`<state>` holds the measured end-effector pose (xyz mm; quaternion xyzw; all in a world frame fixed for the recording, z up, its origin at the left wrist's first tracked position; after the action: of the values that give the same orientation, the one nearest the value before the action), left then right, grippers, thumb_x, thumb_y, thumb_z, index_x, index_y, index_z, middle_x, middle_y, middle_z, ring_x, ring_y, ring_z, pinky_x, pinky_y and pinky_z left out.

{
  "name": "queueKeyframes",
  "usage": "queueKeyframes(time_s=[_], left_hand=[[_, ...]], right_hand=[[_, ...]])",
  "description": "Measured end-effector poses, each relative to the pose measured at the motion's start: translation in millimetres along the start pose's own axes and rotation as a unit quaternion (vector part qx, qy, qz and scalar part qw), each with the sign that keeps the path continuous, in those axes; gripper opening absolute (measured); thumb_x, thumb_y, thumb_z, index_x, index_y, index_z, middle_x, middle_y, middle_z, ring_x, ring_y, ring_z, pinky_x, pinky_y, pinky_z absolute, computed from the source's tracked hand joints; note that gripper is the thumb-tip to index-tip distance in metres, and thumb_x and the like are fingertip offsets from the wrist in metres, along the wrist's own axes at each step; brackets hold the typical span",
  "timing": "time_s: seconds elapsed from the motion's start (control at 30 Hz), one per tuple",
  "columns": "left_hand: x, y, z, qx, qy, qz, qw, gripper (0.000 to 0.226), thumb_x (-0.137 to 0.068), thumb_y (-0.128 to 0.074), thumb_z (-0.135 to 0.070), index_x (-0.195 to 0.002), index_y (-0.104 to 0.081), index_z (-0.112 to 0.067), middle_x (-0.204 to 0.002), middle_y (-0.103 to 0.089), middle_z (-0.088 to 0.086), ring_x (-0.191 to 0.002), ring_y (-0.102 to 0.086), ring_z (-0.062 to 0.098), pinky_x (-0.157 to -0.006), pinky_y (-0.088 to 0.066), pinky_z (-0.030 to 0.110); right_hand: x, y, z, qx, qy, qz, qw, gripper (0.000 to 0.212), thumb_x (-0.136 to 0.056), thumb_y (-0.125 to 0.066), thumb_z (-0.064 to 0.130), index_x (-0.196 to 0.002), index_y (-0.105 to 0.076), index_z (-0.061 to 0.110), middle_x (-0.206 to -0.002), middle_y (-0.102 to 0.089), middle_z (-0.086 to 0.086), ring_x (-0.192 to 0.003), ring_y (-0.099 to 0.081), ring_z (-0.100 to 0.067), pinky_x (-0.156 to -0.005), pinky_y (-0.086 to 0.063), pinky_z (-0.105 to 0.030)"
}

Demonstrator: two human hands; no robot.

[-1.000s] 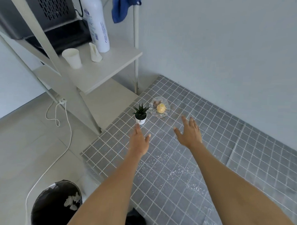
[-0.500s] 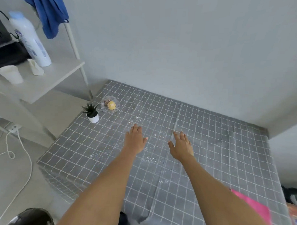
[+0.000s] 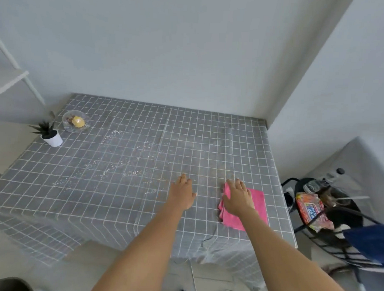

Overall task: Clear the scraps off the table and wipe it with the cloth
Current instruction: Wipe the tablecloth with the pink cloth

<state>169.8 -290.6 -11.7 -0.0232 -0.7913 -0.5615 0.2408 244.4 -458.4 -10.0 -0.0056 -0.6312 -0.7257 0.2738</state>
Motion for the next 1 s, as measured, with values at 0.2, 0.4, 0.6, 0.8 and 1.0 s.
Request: queueKeyframes(time_s=[0.2, 0.4, 0.6, 0.8, 1.0], left_hand=[[19.0, -49.4, -80.0, -0.039, -0.064, 0.029, 0.997, 0.070, -0.099, -0.039, -0.043, -0.152, -0.010, -0.007, -0.160, 0.003, 0.016, -0.148, 0.000, 0.030, -0.120, -0.009, 0.046], [31.4, -83.9, -119.3, -0.053, -0.121, 0.045, 0.990, 0.078, -0.099, -0.041, -0.036, -0.151, 0.012, -0.013, -0.158, 0.019, 0.009, -0.147, 0.012, 0.023, -0.118, 0.002, 0.043], [32.8, -101.9, -126.3, -0.066, -0.128, 0.045, 0.989, 0.082, -0.097, -0.040, -0.036, -0.149, 0.019, -0.014, -0.154, 0.028, 0.005, -0.144, 0.022, 0.019, -0.117, 0.008, 0.045], [22.2, -107.2, -120.0, -0.056, -0.120, 0.029, 0.991, 0.085, -0.096, -0.037, -0.048, -0.149, 0.020, -0.016, -0.151, 0.031, 0.001, -0.144, 0.022, 0.017, -0.117, 0.011, 0.046], [12.7, -107.1, -122.1, -0.065, -0.116, 0.004, 0.991, 0.084, -0.096, -0.030, -0.057, -0.150, 0.018, -0.015, -0.155, 0.025, 0.003, -0.145, 0.019, 0.019, -0.112, 0.014, 0.044]], right_hand=[[45.3, -23.0, -79.7, 0.032, -0.035, 0.047, 0.998, 0.068, -0.100, -0.039, 0.039, -0.154, 0.000, 0.022, -0.161, 0.007, -0.010, -0.148, 0.006, -0.027, -0.119, -0.003, -0.047], [74.3, -47.7, -110.2, 0.017, -0.008, 0.082, 0.996, 0.076, -0.097, -0.040, 0.043, -0.153, 0.008, 0.025, -0.160, 0.015, -0.005, -0.148, 0.009, -0.023, -0.120, -0.003, -0.048], [75.4, -60.2, -129.2, -0.021, -0.017, 0.044, 0.999, 0.075, -0.097, -0.035, 0.040, -0.151, 0.015, 0.025, -0.159, 0.019, -0.001, -0.147, 0.013, -0.022, -0.119, -0.004, -0.049], [59.8, -55.2, -134.6, -0.028, -0.014, 0.020, 0.999, 0.070, -0.097, -0.033, 0.030, -0.153, 0.009, 0.028, -0.160, 0.014, -0.003, -0.148, 0.011, -0.022, -0.119, 0.000, -0.047], [55.2, -49.1, -135.2, -0.033, -0.013, -0.024, 0.999, 0.066, -0.098, -0.035, 0.023, -0.154, -0.001, 0.029, -0.162, 0.004, -0.005, -0.148, 0.004, -0.026, -0.119, -0.003, -0.047]])
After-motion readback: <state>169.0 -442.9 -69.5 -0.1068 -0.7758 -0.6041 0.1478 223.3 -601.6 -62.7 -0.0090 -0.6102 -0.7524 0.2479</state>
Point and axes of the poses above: each hand's wrist, its own x-axis away from the middle knuckle, its own y-axis out of the back of the hand, z = x × y, the point moved 9 cm from there along -x, towards the middle knuckle
